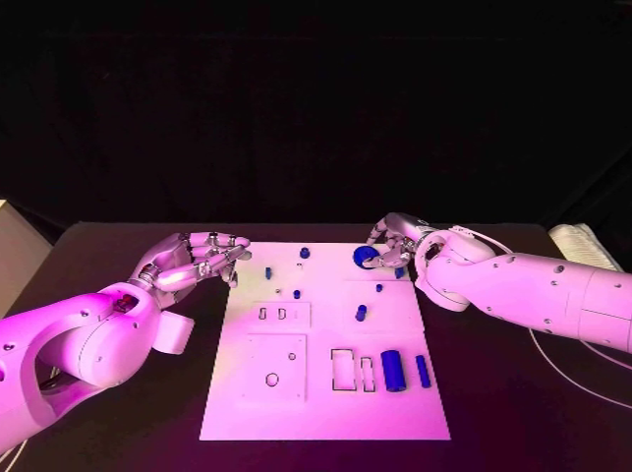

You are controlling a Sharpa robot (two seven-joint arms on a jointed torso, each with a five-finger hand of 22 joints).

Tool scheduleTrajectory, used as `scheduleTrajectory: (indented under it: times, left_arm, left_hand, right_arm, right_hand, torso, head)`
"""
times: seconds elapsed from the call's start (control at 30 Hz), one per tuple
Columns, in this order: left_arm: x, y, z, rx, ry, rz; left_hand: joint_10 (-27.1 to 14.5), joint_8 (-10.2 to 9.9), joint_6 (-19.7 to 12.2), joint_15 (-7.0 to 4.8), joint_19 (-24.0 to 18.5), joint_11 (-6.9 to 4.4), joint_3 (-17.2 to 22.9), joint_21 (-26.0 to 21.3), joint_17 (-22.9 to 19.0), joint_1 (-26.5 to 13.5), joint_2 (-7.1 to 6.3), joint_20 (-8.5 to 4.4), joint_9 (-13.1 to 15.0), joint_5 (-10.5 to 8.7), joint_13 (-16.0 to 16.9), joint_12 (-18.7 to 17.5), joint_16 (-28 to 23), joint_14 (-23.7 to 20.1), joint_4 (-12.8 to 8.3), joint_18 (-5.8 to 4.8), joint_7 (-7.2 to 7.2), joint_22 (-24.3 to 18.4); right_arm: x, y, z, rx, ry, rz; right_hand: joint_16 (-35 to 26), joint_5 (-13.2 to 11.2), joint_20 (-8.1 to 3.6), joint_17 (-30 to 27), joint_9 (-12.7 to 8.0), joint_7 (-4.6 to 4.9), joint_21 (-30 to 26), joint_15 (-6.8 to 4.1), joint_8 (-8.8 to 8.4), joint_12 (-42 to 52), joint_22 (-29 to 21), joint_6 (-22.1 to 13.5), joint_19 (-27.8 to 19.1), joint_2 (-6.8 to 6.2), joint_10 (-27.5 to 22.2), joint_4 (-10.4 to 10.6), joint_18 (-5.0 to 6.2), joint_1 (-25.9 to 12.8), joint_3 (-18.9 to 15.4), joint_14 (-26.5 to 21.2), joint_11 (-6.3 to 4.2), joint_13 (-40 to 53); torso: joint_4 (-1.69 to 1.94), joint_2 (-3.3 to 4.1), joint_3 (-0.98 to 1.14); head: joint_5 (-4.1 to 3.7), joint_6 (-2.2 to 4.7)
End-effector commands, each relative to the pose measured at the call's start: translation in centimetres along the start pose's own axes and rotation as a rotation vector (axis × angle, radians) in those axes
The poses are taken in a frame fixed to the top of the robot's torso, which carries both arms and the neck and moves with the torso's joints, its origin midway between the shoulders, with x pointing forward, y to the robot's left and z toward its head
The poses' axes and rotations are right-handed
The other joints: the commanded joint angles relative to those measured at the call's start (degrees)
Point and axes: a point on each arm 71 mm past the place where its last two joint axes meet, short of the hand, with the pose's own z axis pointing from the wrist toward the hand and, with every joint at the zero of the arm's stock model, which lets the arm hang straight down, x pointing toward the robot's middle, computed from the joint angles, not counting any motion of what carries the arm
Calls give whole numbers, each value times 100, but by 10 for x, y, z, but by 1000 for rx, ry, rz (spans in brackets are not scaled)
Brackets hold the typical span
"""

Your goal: Assemble the parts on the task board

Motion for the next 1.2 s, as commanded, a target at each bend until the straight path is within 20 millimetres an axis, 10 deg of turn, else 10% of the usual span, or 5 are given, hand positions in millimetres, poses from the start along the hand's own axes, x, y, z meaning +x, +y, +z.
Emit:
scheduleTrajectory:
  times: [0.03,1.2]
  left_arm:
    - [2,-1,0,2,22,-2]
    - [3,0,2,4,22,-2]
  left_hand:
    - [-66,5,-41,10,-37,9,47,46,-7,-56,14,13,7,-27,6,28,21,-29,14,29,14,14]
    - [-90,-3,-64,18,-49,20,58,58,-10,-67,26,18,10,-23,8,24,27,-35,23,28,26,21]
  right_arm:
    - [3,-1,0,11,23,-2]
    - [9,0,5,13,9,8]
  right_hand:
    - [20,35,37,1377,-5,-9,9,42,49,-25,1375,-26,546,31,350,34,-47,46,-24,591,31,1243]
    - [45,65,-15,1463,-42,-118,106,-31,171,106,1506,378,610,305,501,233,-81,257,424,610,-67,1394]
  torso:
    - [-10,3,9]
    - [12,-2,7]
  head:
    - [23,-31]
    - [26,-127]
